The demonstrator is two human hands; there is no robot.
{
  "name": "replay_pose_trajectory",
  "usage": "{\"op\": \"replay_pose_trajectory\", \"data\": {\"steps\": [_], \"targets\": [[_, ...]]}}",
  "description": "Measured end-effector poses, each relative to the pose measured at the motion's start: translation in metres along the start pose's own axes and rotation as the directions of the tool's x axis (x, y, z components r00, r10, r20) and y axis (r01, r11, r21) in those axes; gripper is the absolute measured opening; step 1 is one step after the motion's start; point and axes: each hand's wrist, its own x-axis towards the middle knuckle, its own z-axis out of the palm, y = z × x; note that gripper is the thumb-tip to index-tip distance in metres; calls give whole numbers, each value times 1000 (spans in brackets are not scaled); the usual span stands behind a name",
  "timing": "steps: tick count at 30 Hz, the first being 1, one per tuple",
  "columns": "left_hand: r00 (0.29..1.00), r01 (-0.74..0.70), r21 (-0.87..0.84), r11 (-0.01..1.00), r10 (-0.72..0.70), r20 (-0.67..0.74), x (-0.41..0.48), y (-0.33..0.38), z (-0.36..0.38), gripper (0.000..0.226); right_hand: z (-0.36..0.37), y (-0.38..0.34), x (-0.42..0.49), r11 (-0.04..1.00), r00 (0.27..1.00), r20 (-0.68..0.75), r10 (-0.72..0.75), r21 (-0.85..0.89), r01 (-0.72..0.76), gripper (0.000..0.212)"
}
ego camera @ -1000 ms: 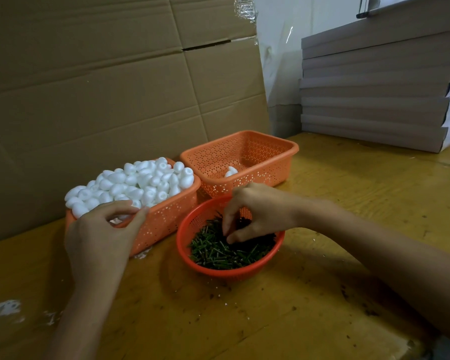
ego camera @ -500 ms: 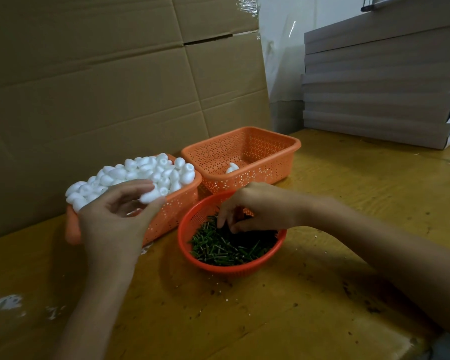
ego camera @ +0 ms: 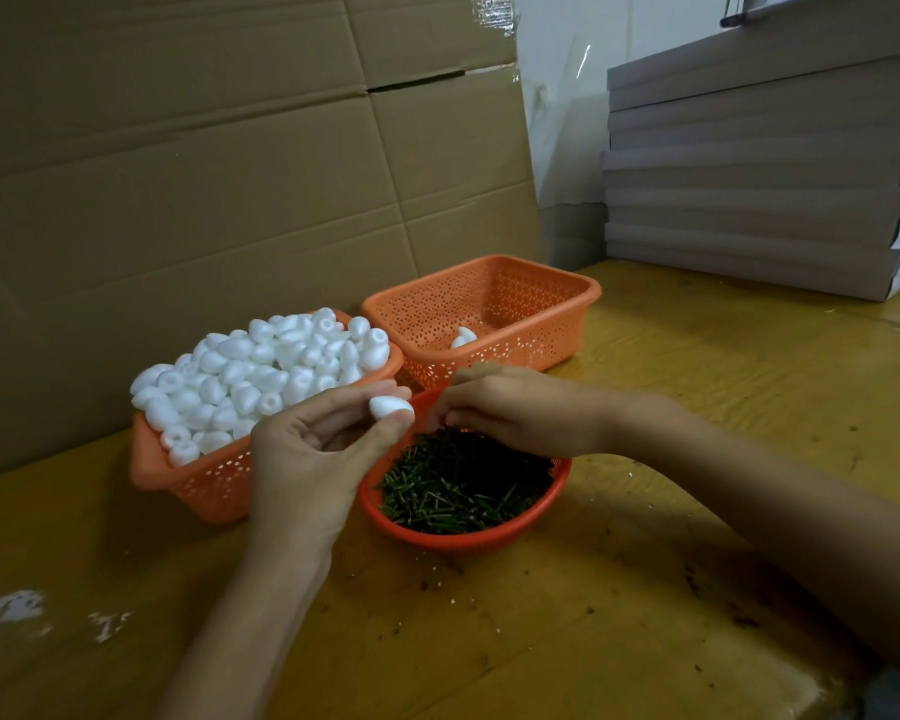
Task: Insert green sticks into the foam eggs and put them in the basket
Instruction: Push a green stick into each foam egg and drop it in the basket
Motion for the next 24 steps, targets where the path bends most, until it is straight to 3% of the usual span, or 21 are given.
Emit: {"op": "replay_pose_trajectory", "data": {"steps": [9, 16, 24], "targets": [[989, 143, -307, 941, -143, 21, 3, 3, 1, 37, -3, -3, -1, 995, 998, 4, -61, 80, 60, 27], [983, 183, -277, 943, -177, 44, 2, 3, -1, 24, -6, -4, -2, 993, 995, 40, -86, 80, 83, 22], [985, 173, -247, 954, -170, 35, 1, 4, 1, 42, -6, -4, -3, 999, 996, 81, -44, 23, 42, 20]]}}
